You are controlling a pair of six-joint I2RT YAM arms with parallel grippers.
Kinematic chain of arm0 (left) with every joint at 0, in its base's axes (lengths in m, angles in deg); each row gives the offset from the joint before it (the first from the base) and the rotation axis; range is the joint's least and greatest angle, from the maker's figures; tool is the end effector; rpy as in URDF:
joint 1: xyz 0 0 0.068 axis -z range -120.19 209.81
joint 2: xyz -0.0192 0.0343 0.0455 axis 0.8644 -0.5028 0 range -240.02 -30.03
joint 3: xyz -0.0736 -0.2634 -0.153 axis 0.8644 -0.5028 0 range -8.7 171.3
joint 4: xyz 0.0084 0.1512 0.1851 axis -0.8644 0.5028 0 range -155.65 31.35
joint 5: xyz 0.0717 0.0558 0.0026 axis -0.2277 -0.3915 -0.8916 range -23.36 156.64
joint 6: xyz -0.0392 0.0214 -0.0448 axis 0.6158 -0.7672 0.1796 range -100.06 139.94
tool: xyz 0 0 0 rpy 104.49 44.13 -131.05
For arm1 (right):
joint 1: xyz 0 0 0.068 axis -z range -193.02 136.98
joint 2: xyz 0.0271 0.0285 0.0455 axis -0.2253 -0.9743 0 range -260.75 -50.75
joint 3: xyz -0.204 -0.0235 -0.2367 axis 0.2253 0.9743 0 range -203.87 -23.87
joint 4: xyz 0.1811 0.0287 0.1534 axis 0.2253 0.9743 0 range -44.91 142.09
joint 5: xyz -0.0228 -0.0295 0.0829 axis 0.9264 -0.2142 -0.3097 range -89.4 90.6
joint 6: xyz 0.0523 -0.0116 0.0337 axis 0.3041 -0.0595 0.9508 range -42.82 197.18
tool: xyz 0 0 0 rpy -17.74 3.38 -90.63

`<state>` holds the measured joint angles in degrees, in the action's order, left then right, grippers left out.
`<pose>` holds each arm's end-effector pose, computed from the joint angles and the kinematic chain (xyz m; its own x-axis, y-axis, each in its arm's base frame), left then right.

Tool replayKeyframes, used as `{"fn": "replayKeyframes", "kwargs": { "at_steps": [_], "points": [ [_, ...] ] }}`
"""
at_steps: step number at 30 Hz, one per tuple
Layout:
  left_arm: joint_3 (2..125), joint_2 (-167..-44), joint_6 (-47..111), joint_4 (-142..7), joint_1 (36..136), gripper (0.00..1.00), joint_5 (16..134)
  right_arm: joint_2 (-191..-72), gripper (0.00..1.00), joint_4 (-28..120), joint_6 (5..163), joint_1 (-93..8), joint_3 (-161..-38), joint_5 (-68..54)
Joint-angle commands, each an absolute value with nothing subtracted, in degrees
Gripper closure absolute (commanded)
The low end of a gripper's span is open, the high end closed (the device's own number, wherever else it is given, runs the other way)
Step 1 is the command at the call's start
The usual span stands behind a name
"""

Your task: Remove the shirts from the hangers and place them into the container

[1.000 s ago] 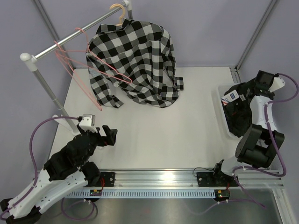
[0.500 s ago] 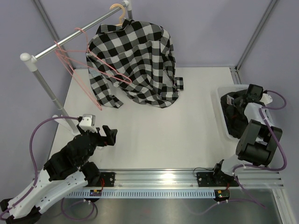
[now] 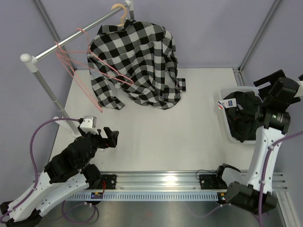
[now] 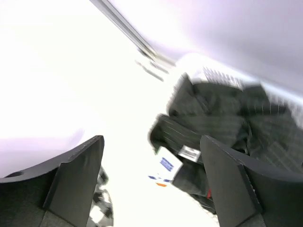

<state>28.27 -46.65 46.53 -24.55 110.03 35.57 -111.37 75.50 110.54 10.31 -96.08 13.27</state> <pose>0.0330 -0.0005 0.2931 -0.3592 -0.1677 -0.9181 0.2110 0.9437 -0.2549 0.1696 -0.0849 0.4438 0.0697 0.5542 -0.8294 0.6449 0.6093 0.4614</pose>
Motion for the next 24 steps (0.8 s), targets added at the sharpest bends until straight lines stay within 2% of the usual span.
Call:
{"fn": "replayKeyframes", "kwargs": {
  "at_steps": [1, 5, 10, 15, 18, 24],
  "points": [
    [30.1, -46.9, 46.2, -26.7, 109.9, 0.01, 34.3, -105.6, 0.06, 80.8, 105.8, 10.5, -101.0, 11.4],
    [34.0, -49.2, 44.2, -27.8, 109.9, 0.01, 33.2, -98.2, 0.01, 84.5, 102.9, 10.6, -105.6, 5.8],
    [40.9, -53.0, 40.9, -29.2, 109.9, 0.01, 29.7, -92.2, 0.00, 88.5, 98.3, 10.5, -109.5, -2.3],
    [45.4, -54.2, 38.5, -29.9, 109.9, 0.01, 27.5, -83.5, 0.01, 86.6, 97.3, 9.4, -104.8, -9.1],
    [47.0, -53.6, 37.4, -29.9, 109.9, 0.01, 25.5, -80.2, 0.01, 86.0, 94.7, 5.0, -103.2, -9.7],
    [45.7, -50.2, 36.4, -29.9, 109.9, 0.01, 20.9, -72.4, 0.00, 87.0, 89.9, -8.2, -98.9, -3.2]
  ]
}}
